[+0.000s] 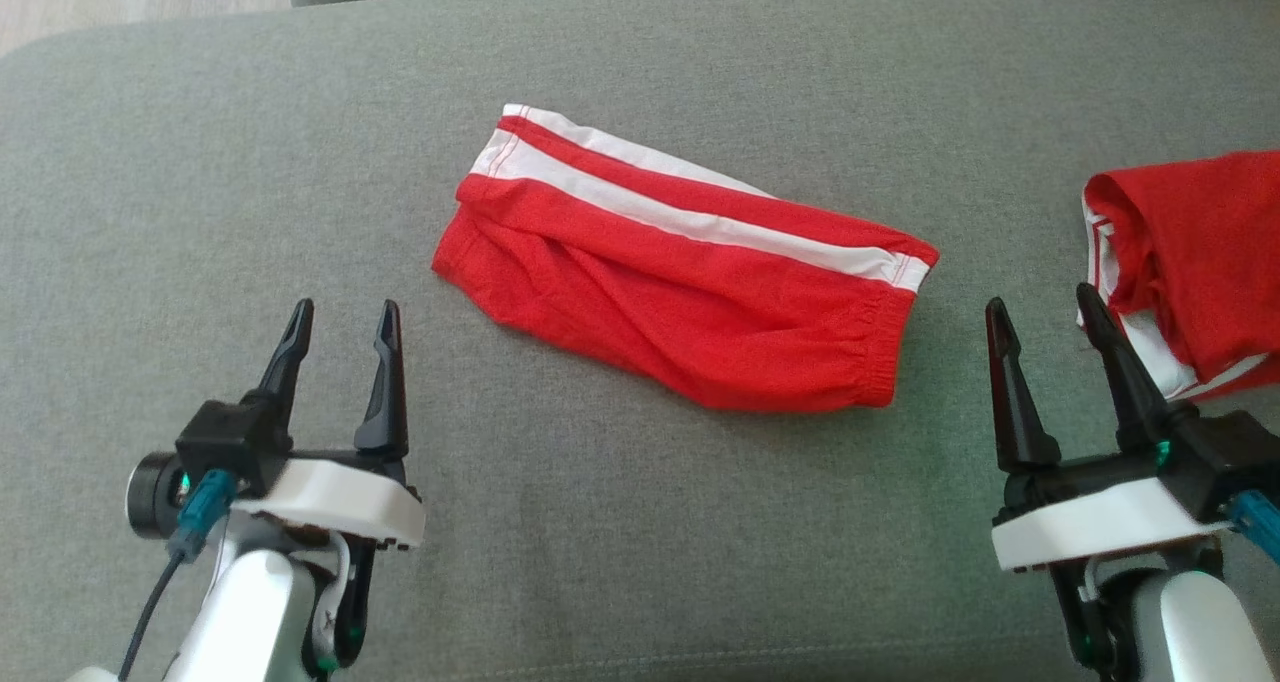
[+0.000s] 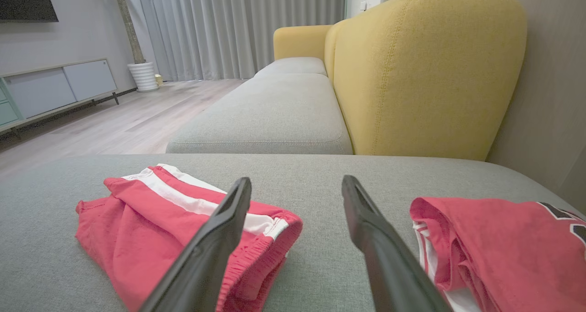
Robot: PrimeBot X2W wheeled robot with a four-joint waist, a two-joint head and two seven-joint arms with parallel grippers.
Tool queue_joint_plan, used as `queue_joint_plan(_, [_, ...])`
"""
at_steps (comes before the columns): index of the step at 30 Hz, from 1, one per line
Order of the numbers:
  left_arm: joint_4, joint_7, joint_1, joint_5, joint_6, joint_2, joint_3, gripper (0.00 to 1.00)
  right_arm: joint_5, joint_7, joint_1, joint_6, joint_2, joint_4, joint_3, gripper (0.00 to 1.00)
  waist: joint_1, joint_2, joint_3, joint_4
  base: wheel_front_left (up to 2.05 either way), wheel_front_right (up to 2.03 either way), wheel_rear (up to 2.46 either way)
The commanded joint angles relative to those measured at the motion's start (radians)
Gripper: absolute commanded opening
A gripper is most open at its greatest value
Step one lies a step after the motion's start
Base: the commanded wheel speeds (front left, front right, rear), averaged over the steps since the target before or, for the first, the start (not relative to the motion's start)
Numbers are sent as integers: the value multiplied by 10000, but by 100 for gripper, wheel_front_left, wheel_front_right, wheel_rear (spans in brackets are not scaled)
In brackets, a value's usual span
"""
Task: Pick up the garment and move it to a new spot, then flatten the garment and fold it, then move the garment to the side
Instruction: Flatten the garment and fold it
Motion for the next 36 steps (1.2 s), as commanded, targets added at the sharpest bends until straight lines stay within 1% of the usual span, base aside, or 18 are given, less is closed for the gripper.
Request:
queue_joint_plan(1, [-301,15,-320,-78,4,248,313,100,42,46,-178,-9,-8,-382,191,100,0,-1,2,8,0,0,0])
queue_joint_plan(4, [-243,36,-368,-158,-35,238,299,100,39,43,-193,-9,-1,-374,190,100,0,-1,39,20,0,0,0])
queue_joint_plan(6, [-176,102,-525,-243,-173,204,219,100,29,30,-210,-9,3,-388,196,100,0,-1,121,33,0,0,0])
queue_joint_plan(9, [88,336,-1105,-295,-516,138,-48,100,7,20,-285,-9,9,-426,216,100,0,-1,322,31,0,0,0])
queue_joint_plan(12, [645,731,-2010,-416,-947,3,-314,100,15,17,-446,-9,14,-445,288,100,0,-1,604,-53,0,0,0])
queue_joint_plan(14, [1220,1005,-2696,-563,-1240,-93,-405,100,36,7,-572,-9,17,-448,346,100,0,-1,813,-157,0,0,0])
queue_joint_plan(17, [2361,1365,-3668,-817,-1557,-211,-389,100,100,-28,-747,-9,22,-394,428,100,0,-1,1106,-357,0,0,0])
queue_joint_plan(19, [3182,1529,-4206,-980,-1699,-248,-317,100,141,-69,-848,-9,25,-339,485,100,0,-1,1259,-508,0,0,0])
queue_joint_plan(20, [3182,1529,-4206,-980,-1699,-248,-317,100,141,-69,-848,-9,25,-339,485,100,0,-1,1259,-508,0,0,0])
queue_joint_plan(26, [5514,1860,-5459,-1381,-2075,-315,-210,100,340,-194,-989,-9,32,-152,470,100,0,-1,1552,-813,0,0,0])
queue_joint_plan(30, [6884,2397,-5995,-1657,-2296,-431,-290,100,486,-254,-1025,-9,33,-54,511,100,0,-1,1623,-938,0,0,0])
queue_joint_plan(31, [7140,2550,-6088,-1719,-2352,-475,-341,92,503,-269,-1027,-9,33,-27,512,100,0,-1,1619,-954,0,0,0])
queue_joint_plan(32, [7507,2712,-6251,-1785,-2427,-535,-449,0,550,-290,-1019,-9,34,21,483,100,0,-1,1607,-965,0,0,0])
queue_joint_plan(36, [7892,2745,-6438,-1846,-2515,-614,-653,0,614,-315,-992,-9,34,70,439,100,0,-1,1554,-933,0,0,0])
